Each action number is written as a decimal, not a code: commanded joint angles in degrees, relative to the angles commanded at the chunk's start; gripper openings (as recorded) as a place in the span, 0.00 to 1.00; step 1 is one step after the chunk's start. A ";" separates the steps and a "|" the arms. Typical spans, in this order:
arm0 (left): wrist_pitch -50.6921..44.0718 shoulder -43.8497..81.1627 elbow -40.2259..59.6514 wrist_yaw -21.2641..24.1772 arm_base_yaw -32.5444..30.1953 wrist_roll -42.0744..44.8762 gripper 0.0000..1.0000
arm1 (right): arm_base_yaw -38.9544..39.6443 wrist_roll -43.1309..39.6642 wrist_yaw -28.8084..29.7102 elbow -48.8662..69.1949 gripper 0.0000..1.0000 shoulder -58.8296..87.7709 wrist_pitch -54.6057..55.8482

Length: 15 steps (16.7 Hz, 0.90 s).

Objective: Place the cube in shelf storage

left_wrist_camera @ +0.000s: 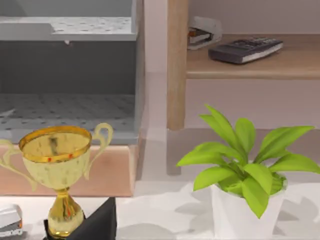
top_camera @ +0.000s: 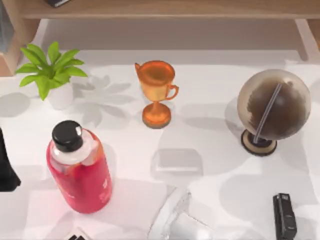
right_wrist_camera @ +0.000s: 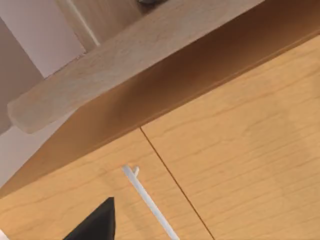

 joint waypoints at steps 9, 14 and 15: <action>0.00 0.00 0.00 0.00 0.00 0.00 1.00 | -8.01 -25.25 -5.67 18.86 1.00 34.30 20.59; 0.00 0.00 0.00 0.00 0.00 0.00 1.00 | -10.05 -29.42 -5.90 22.51 1.00 39.10 24.47; 0.00 0.00 0.00 0.00 0.00 0.00 1.00 | -10.05 -29.42 -5.90 22.51 1.00 39.10 24.47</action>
